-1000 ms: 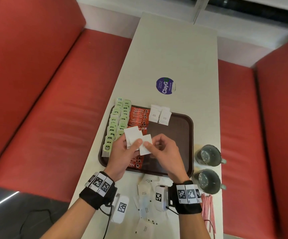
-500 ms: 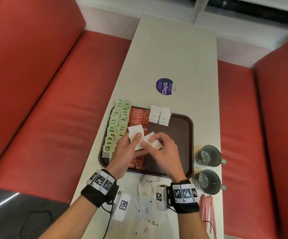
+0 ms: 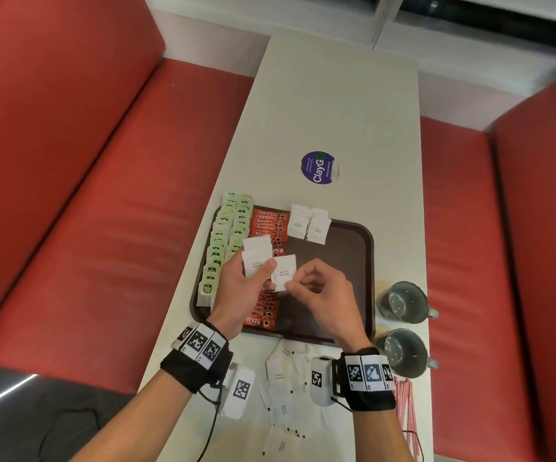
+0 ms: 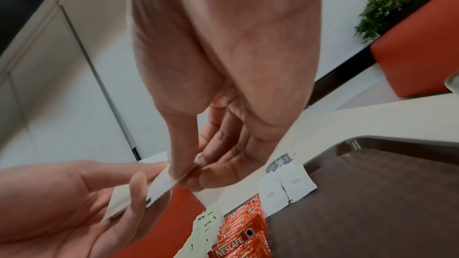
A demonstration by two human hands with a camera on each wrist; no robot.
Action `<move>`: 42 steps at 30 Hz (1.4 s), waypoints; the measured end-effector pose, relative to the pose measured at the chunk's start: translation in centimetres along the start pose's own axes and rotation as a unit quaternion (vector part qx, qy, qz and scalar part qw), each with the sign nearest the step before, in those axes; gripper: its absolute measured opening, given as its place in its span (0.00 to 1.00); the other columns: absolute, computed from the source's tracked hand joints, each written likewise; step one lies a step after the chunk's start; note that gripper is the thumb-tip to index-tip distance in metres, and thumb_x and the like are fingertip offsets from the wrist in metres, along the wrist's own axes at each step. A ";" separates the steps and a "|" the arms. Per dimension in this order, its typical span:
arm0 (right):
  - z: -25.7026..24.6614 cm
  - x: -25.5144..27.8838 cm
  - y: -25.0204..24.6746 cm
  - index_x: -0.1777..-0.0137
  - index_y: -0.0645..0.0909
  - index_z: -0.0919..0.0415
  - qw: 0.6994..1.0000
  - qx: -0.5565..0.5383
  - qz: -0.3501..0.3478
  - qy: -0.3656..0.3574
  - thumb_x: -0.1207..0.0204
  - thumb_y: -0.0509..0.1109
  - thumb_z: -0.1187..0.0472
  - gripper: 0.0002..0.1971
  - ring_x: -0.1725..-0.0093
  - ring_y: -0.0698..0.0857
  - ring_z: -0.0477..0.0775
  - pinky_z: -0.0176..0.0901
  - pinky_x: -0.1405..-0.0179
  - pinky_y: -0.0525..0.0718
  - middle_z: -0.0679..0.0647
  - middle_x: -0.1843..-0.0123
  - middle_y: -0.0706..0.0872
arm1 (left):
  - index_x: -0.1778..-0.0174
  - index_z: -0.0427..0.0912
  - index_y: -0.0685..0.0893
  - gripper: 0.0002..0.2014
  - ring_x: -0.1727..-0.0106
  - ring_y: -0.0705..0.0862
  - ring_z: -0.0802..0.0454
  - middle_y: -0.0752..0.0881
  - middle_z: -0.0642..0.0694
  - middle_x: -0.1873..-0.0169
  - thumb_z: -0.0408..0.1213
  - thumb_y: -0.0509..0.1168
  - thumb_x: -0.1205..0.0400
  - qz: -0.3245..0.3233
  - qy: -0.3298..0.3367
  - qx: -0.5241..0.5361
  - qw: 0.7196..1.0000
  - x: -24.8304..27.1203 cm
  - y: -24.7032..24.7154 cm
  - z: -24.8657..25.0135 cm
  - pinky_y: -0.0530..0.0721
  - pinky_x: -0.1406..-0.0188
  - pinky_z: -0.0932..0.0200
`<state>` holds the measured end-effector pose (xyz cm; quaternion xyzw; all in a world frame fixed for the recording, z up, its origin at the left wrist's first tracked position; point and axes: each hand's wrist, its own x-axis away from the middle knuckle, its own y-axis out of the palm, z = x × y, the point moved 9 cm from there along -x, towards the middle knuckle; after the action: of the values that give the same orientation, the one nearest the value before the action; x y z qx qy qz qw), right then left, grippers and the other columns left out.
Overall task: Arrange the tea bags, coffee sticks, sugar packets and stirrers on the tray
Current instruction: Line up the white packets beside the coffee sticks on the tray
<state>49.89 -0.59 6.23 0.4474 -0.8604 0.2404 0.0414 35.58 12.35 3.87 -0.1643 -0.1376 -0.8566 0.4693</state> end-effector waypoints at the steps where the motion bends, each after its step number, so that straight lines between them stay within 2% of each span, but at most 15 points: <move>1: 0.3 -0.4 -0.3 0.51 0.88 0.49 1.000 0.002 0.008 0.003 0.20 0.86 0.58 0.08 0.47 0.94 0.44 0.42 0.43 0.90 0.45 0.53 0.96 | 0.27 0.50 0.85 0.16 0.41 0.95 0.50 0.95 0.50 0.40 0.37 0.74 0.10 0.003 -0.003 0.008 1.000 -0.1 -0.1 -0.1 0.94 0.47 0.52; 4: 1.6 -2.2 -1.9 0.50 0.87 0.50 0.997 0.000 0.073 0.027 0.19 0.85 0.59 0.08 0.50 0.94 0.40 0.23 0.51 0.82 0.44 0.55 0.97 | 0.24 0.46 0.84 0.19 0.43 0.95 0.46 0.95 0.43 0.43 0.37 0.75 0.11 0.018 -0.013 0.037 0.999 -0.4 -0.8 -0.5 0.94 0.45 0.50; 6: 2.9 -3.9 -3.0 0.49 0.86 0.51 0.990 -0.002 0.133 0.052 0.17 0.83 0.61 0.07 0.51 0.94 0.41 0.18 0.57 0.80 0.45 0.56 0.96 | 0.23 0.46 0.84 0.21 0.43 0.95 0.45 0.94 0.41 0.43 0.38 0.76 0.12 0.017 -0.023 0.049 0.998 -0.4 -1.2 -1.0 0.94 0.42 0.49; 8: 4.3 -5.9 -3.4 0.48 0.87 0.53 0.982 0.002 0.175 0.073 0.17 0.82 0.62 0.06 0.52 0.93 0.42 0.23 0.59 0.84 0.46 0.55 0.95 | 0.23 0.47 0.84 0.21 0.42 0.95 0.45 0.94 0.40 0.42 0.38 0.76 0.12 0.011 -0.029 0.051 0.998 -0.2 -1.5 -1.4 0.94 0.41 0.50; 10: 5.5 -8.0 -3.3 0.48 0.87 0.53 0.976 0.016 0.199 0.082 0.17 0.82 0.61 0.06 0.54 0.91 0.40 0.37 0.48 0.85 0.45 0.56 0.94 | 0.24 0.46 0.84 0.20 0.41 0.95 0.45 0.94 0.40 0.42 0.38 0.75 0.12 0.009 -0.033 0.052 0.998 0.0 -1.7 -1.8 0.94 0.43 0.53; 12: 6.3 -10.1 -2.9 0.49 0.87 0.55 0.974 0.026 0.208 0.090 0.17 0.82 0.62 0.06 0.55 0.89 0.38 0.40 0.43 0.81 0.44 0.58 0.93 | 0.25 0.43 0.85 0.18 0.40 0.94 0.43 0.94 0.40 0.42 0.37 0.74 0.11 0.010 -0.034 0.054 0.998 0.2 -1.9 -2.0 0.94 0.42 0.53; 17: 7.2 -13.3 -1.3 0.51 0.86 0.54 0.975 0.054 0.191 0.102 0.18 0.83 0.63 0.08 0.55 0.89 0.46 0.41 0.43 0.82 0.43 0.59 0.89 | 0.23 0.44 0.83 0.17 0.38 0.94 0.42 0.94 0.39 0.41 0.35 0.70 0.09 -0.002 -0.045 0.064 0.997 0.6 -2.1 -2.4 0.93 0.38 0.50; 21: 8.1 -14.0 -0.6 0.53 0.84 0.48 0.972 0.077 0.184 0.124 0.18 0.83 0.60 0.10 0.43 0.90 0.59 0.48 0.43 0.86 0.48 0.56 0.91 | 0.18 0.46 0.79 0.20 0.36 0.94 0.43 0.93 0.38 0.37 0.29 0.64 0.06 -0.026 -0.066 0.091 0.993 0.8 -1.9 -2.3 0.91 0.31 0.46; 27: 7.1 -13.6 -0.2 0.45 0.84 0.53 0.964 0.149 0.167 0.144 0.13 0.78 0.56 0.05 0.48 0.81 0.58 0.48 0.49 0.79 0.57 0.46 0.90 | 0.15 0.47 0.75 0.24 0.28 0.90 0.40 0.92 0.37 0.33 0.24 0.55 0.05 -0.073 -0.074 0.112 0.988 1.4 -1.6 -1.8 0.85 0.23 0.42; 30: 6.3 -13.0 0.1 0.45 0.83 0.53 0.958 0.196 0.159 0.137 0.13 0.78 0.51 0.08 0.46 0.88 0.62 0.50 0.51 0.83 0.53 0.49 0.85 | 0.13 0.50 0.73 0.24 0.24 0.88 0.42 0.91 0.40 0.29 0.26 0.54 0.03 -0.099 -0.064 0.101 0.988 1.7 -1.4 -1.5 0.85 0.22 0.44; 32: 4.9 -12.2 0.1 0.45 0.83 0.52 0.956 0.214 0.168 0.114 0.13 0.77 0.47 0.11 0.46 0.89 0.60 0.49 0.53 0.81 0.53 0.48 0.87 | 0.11 0.50 0.72 0.24 0.22 0.86 0.44 0.90 0.41 0.27 0.28 0.56 0.03 -0.105 -0.062 0.099 0.988 1.8 -1.5 -1.6 0.85 0.21 0.45; 36: 1.4 -9.0 0.5 0.48 0.86 0.52 0.981 0.108 0.151 0.055 0.11 0.73 0.41 0.15 0.60 0.88 0.43 0.40 0.59 0.79 0.49 0.55 0.92 | 0.13 0.49 0.75 0.24 0.23 0.86 0.47 0.90 0.44 0.27 0.29 0.60 0.05 -0.093 -0.050 0.096 0.990 2.1 -1.8 -1.1 0.87 0.24 0.45; 38: -0.1 -6.5 1.1 0.53 0.87 0.51 0.991 0.047 0.123 0.028 0.11 0.71 0.37 0.19 0.61 0.88 0.39 0.32 0.61 0.78 0.46 0.60 0.92 | 0.14 0.47 0.77 0.23 0.25 0.88 0.47 0.91 0.44 0.29 0.28 0.63 0.06 -0.084 -0.044 0.093 0.991 2.4 -1.8 -0.7 0.89 0.27 0.45; 39: -0.6 -5.2 1.4 0.55 0.87 0.51 0.994 0.017 0.109 0.021 0.11 0.69 0.34 0.22 0.60 0.90 0.40 0.34 0.58 0.82 0.47 0.60 0.92 | 0.15 0.45 0.78 0.22 0.26 0.89 0.46 0.92 0.43 0.31 0.28 0.64 0.06 -0.078 -0.041 0.090 0.992 2.5 -1.9 -0.6 0.90 0.28 0.45; 42: -1.7 -1.7 2.7 0.54 0.89 0.50 0.997 -0.059 0.055 0.011 0.15 0.72 0.31 0.22 0.52 0.93 0.50 0.55 0.45 0.94 0.48 0.55 0.94 | 0.19 0.42 0.80 0.21 0.29 0.91 0.44 0.93 0.42 0.34 0.27 0.68 0.09 -0.055 -0.026 0.082 0.995 3.1 -2.2 0.1 0.92 0.32 0.47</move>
<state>48.49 2.72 6.20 0.3933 -0.8961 0.1955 0.0637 32.15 11.20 5.05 -0.1401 -0.2282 -0.8625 0.4294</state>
